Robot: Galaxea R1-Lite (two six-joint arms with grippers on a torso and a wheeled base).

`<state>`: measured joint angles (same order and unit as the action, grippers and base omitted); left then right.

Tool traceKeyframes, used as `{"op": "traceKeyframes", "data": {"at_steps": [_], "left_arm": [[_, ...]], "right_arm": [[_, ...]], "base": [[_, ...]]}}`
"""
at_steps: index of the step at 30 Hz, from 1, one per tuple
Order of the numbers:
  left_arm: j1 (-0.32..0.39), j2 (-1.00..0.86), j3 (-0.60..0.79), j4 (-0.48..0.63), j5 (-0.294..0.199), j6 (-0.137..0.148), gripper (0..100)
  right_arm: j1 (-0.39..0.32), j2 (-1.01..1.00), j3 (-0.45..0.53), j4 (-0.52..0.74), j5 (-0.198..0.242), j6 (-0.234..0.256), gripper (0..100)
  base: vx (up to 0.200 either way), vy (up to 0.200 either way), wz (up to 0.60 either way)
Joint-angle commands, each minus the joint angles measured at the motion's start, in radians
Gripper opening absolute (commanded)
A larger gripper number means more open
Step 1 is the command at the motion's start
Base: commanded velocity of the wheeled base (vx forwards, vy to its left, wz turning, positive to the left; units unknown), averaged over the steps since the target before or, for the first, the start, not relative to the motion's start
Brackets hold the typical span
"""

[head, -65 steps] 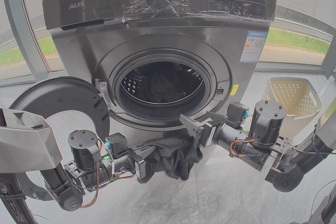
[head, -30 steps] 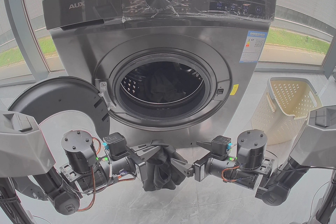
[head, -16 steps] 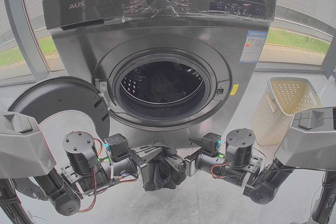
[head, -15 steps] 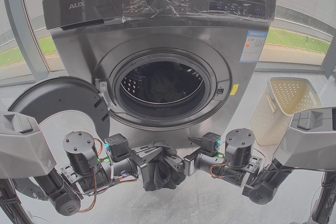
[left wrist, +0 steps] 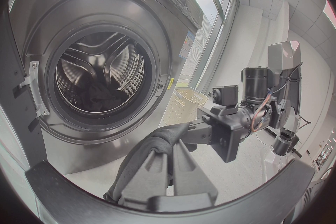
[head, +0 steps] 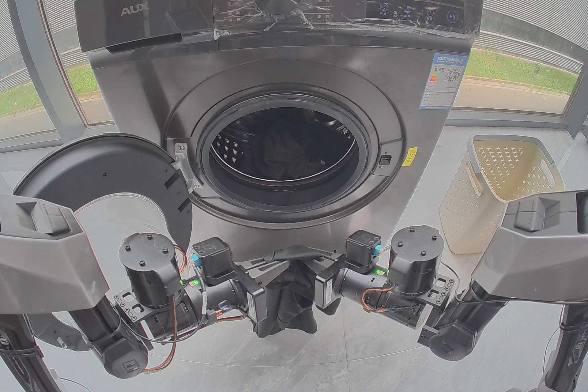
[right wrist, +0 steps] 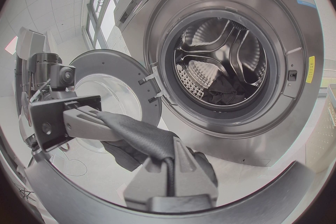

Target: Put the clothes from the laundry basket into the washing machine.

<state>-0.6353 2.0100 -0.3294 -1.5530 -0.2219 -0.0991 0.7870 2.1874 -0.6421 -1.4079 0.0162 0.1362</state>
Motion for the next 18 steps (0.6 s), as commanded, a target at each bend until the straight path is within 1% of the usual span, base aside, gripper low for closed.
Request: {"op": "traceKeyframes", "data": {"at_steps": [1, 2, 3, 4, 6, 9, 12, 15, 18], "left_arm": [[0.006, 0.029, -0.011, -0.001, 0.003, 0.004, 0], [0.008, 0.027, -0.013, -0.001, 0.004, 0.001, 100], [0.011, 0.027, -0.014, -0.001, 0.004, 0.001, 100], [0.014, 0.024, -0.017, -0.001, 0.003, -0.008, 100], [0.022, 0.026, -0.031, -0.001, 0.003, -0.011, 100], [0.051, 0.030, -0.028, -0.001, 0.001, -0.007, 100], [0.060, 0.032, -0.022, -0.001, 0.001, -0.007, 100], [0.060, 0.035, -0.016, -0.001, 0.001, -0.004, 100], [0.060, 0.042, -0.016, -0.001, 0.003, 0.001, 100]], "right_arm": [[0.011, -0.035, 0.021, 0.000, -0.002, 0.002, 0], [0.011, -0.043, 0.029, 0.000, -0.002, 0.002, 0], [0.011, -0.048, 0.032, 0.000, -0.002, 0.002, 0], [0.011, -0.057, 0.042, 0.004, -0.005, 0.002, 0], [0.003, -0.074, 0.047, 0.012, -0.013, 0.005, 0], [-0.025, -0.097, 0.047, 0.021, -0.032, 0.008, 0], [-0.074, -0.130, 0.050, 0.061, -0.045, 0.013, 0], [-0.107, -0.161, 0.067, 0.076, -0.047, 0.014, 0], [-0.115, -0.178, 0.079, 0.081, -0.047, 0.014, 0]], "base": [[0.000, 0.000, 0.00], [0.000, 0.000, 0.00], [0.000, 0.000, 0.00], [0.000, 0.000, 0.00], [0.000, 0.000, 0.00], [0.000, 0.000, 0.00], [0.000, 0.000, 0.00], [0.000, 0.000, 0.00], [0.000, 0.000, 0.00]]}}
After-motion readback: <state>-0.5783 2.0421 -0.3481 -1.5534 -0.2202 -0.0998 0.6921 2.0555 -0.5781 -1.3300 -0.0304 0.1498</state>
